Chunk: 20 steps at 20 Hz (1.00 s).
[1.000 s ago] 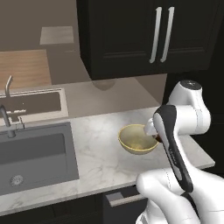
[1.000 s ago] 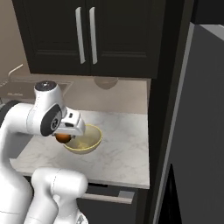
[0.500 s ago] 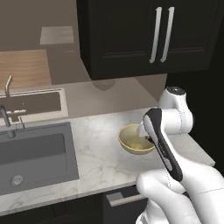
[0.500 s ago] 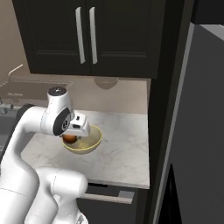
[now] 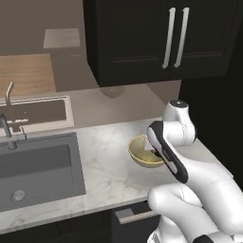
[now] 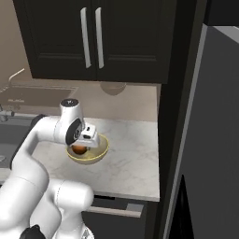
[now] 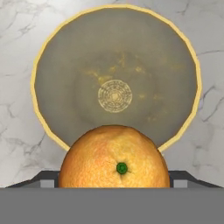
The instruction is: Take the bell pepper, bell pepper, and orange from the freezer and place them in the bowl on the counter.
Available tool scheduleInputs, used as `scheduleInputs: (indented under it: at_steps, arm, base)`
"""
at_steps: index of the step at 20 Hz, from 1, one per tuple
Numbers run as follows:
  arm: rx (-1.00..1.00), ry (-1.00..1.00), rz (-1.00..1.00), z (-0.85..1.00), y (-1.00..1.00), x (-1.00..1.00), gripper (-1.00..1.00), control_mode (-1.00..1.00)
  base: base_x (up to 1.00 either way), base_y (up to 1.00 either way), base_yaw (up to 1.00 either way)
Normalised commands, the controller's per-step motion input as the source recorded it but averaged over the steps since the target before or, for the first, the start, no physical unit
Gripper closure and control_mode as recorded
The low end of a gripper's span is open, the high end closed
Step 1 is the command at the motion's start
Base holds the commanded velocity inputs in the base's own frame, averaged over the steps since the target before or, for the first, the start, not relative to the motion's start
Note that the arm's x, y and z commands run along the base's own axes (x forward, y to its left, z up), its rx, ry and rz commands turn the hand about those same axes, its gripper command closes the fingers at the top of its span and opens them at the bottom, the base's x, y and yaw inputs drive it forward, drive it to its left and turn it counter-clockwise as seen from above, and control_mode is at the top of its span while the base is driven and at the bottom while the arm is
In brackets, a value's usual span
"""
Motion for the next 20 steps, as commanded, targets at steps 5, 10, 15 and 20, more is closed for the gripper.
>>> scheduleInputs:
  at_steps: [5,10,15,20]
  arm:
    - [0.00,0.00,0.00,-0.33,0.05,0.30,1.00,-1.00]
    - [0.00,0.00,0.00,-0.24,0.00,0.10,1.00,-1.00]
    - [0.00,0.00,0.00,-0.35,0.00,0.06,1.00,-1.00]
    - [0.00,0.00,0.00,-0.24,0.00,0.11,1.00,-1.00]
  base:
    - [0.00,0.00,0.00]
    - [0.00,0.00,0.00]
    - [0.00,0.00,0.00]
    - [0.00,0.00,0.00]
